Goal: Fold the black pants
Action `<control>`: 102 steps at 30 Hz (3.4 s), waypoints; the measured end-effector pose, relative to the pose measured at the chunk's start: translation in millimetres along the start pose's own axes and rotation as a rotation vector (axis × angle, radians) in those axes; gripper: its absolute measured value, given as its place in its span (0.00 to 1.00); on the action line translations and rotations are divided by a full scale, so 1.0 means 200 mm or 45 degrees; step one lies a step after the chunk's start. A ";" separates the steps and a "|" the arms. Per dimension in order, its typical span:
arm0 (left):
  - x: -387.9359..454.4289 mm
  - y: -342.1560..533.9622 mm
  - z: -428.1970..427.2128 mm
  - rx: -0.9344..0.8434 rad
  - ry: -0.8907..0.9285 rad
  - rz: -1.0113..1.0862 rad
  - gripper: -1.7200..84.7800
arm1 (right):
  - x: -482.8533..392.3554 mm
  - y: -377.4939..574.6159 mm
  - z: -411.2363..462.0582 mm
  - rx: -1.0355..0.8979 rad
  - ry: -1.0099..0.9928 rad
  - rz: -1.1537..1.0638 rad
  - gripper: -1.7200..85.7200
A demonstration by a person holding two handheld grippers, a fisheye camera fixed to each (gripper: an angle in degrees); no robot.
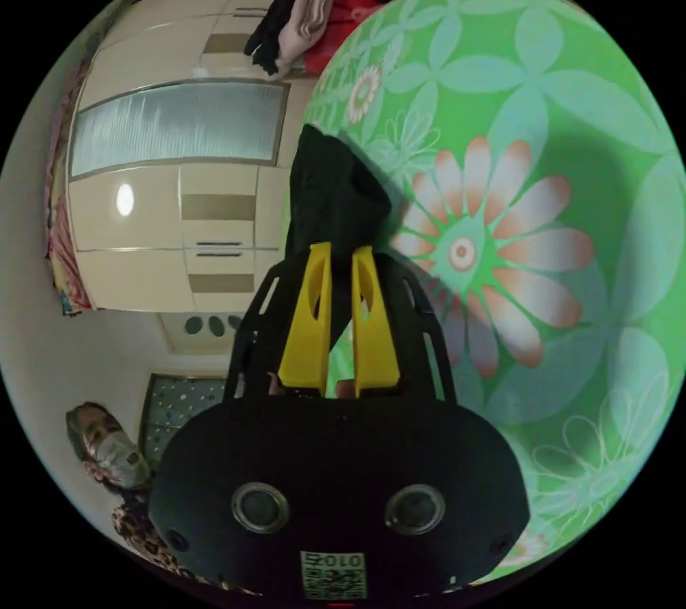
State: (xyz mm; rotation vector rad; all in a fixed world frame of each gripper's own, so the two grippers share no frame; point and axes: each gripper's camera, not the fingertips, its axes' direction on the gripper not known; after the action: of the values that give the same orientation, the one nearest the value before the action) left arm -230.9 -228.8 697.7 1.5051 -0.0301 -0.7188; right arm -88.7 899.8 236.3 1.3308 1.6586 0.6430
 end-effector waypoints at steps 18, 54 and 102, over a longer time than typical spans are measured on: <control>0.21 0.86 0.14 -0.576 0.249 0.198 0.02 | -0.13 0.66 -0.90 -0.556 0.287 -0.090 0.06; 0.30 1.24 0.62 -0.037 0.332 0.075 0.02 | -0.78 1.06 -1.26 -0.386 0.261 -1.700 0.08; 0.12 1.77 0.99 0.087 0.386 0.206 0.02 | -0.53 0.06 -1.17 -0.799 -0.251 -1.321 0.13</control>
State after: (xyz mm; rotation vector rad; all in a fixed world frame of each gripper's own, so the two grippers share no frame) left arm -153.3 -450.0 1030.4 1.6427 0.0529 -0.3588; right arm -284.7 833.3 389.9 0.0138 1.5329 0.3175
